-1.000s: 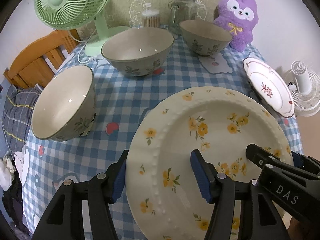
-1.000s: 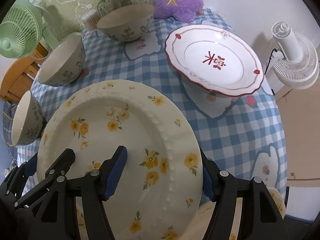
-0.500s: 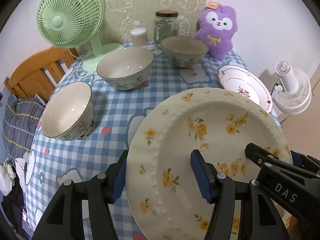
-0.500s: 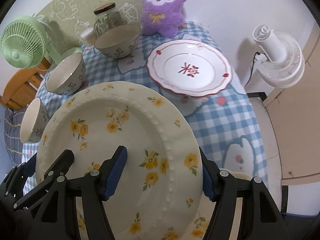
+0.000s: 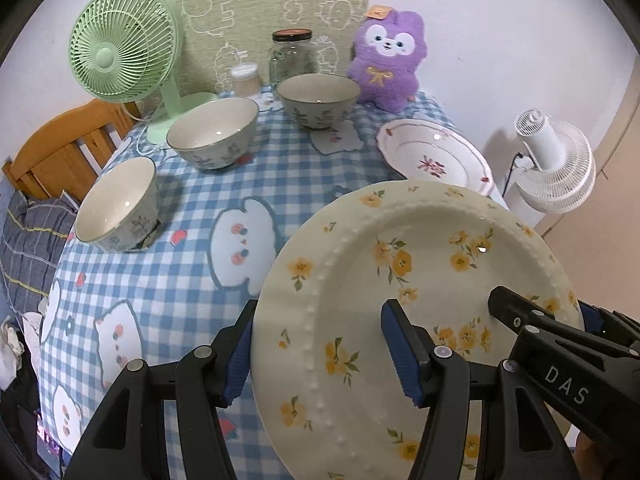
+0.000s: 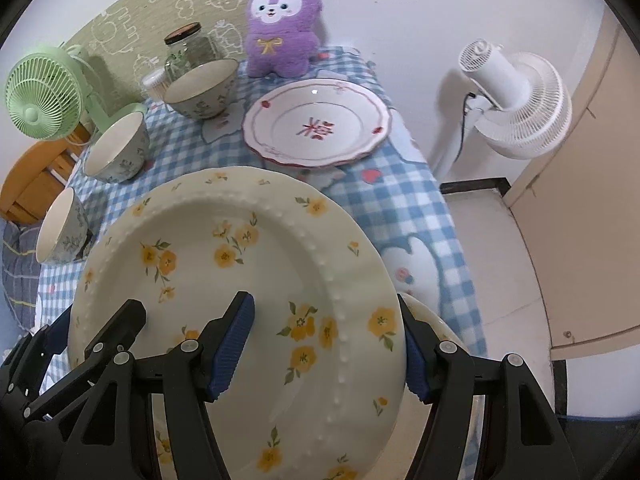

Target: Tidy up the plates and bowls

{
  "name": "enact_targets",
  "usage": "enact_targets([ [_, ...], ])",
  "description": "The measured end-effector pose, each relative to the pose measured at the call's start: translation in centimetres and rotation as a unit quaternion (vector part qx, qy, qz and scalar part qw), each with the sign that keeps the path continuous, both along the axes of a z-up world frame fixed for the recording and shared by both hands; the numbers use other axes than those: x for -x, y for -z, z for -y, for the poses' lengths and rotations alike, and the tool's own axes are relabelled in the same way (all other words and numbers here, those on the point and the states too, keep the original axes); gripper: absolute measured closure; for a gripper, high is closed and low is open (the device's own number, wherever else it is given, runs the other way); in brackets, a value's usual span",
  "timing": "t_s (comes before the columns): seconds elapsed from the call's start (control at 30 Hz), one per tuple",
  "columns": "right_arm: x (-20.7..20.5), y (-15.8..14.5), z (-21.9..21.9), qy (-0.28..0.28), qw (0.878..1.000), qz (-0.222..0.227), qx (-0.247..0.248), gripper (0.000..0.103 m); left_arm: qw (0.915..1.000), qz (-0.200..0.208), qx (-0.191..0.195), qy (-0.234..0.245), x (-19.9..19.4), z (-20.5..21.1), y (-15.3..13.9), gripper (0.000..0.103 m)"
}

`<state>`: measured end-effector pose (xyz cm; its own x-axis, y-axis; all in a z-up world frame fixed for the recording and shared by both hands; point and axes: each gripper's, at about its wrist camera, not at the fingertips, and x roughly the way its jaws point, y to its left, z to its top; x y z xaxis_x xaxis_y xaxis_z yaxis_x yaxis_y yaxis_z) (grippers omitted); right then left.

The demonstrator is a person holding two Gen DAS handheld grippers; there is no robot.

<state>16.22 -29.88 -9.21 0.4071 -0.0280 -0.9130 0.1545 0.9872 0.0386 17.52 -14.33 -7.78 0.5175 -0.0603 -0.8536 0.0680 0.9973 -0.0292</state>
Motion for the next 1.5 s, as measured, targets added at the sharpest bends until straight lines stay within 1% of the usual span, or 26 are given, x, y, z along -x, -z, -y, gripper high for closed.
enact_targets([
  [0.27, 2.7, 0.4, 2.0, 0.006, 1.000, -0.004, 0.008, 0.034, 1.0000, -0.005, 0.003, 0.006, 2.4, 2.3, 0.4, 0.042],
  [0.67, 5.6, 2.6, 4.1, 0.012, 0.999, -0.025, 0.016, 0.034, 0.9995, -0.029, 0.002, 0.015, 5.4, 4.7, 2.7, 0.042],
  [0.93, 6.2, 3.9, 4.3, 0.011, 0.999, -0.038, 0.022, 0.034, 0.9989, -0.045, 0.001, 0.016, 6.1, 5.1, 4.2, 0.042],
  [1.27, 6.4, 4.7, 4.7, 0.017, 0.998, -0.049, 0.033, 0.034, 0.9980, -0.061, 0.007, 0.019, 6.4, 5.6, 5.3, 0.042],
  [1.5, 6.3, 4.8, 4.6, 0.019, 0.998, -0.043, 0.038, 0.034, 0.9978, -0.064, 0.013, 0.016, 6.4, 5.6, 5.7, 0.042],
])
